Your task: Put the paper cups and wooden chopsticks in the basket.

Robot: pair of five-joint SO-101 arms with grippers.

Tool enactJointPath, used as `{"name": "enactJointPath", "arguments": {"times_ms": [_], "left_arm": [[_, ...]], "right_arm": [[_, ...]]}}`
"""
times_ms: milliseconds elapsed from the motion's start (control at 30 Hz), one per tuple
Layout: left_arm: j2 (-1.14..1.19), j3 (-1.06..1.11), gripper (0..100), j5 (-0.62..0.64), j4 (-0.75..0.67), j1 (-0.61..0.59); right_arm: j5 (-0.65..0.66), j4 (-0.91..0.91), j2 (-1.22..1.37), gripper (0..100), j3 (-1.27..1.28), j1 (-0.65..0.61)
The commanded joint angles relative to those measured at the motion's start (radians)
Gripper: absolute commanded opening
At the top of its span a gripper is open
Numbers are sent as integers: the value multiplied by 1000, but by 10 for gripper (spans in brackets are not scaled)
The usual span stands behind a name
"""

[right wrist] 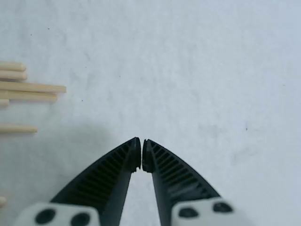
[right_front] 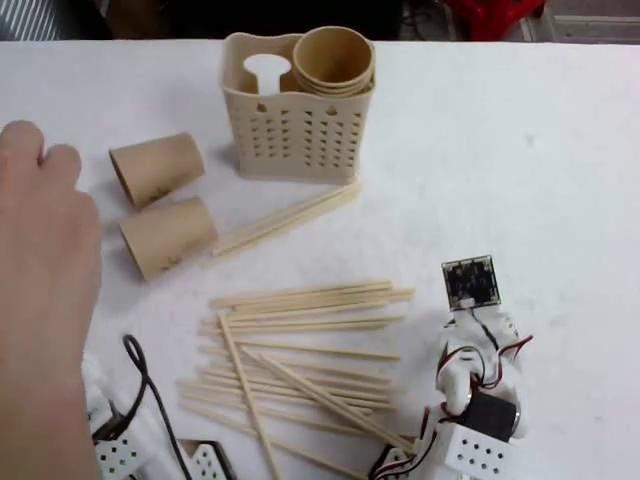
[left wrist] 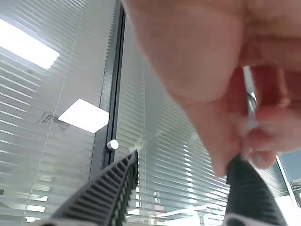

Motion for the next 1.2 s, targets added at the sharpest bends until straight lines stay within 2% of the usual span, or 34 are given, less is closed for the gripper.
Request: {"name": "enactJointPath", "arguments": {"times_ms": [0,1167], "left_arm": [[2,-2,297,6,2,-4],[2,-2,297,5,26,-8]], "right_arm": [[5,7,-16,25,6,8],[5,7,-10,25,6,5]]}}
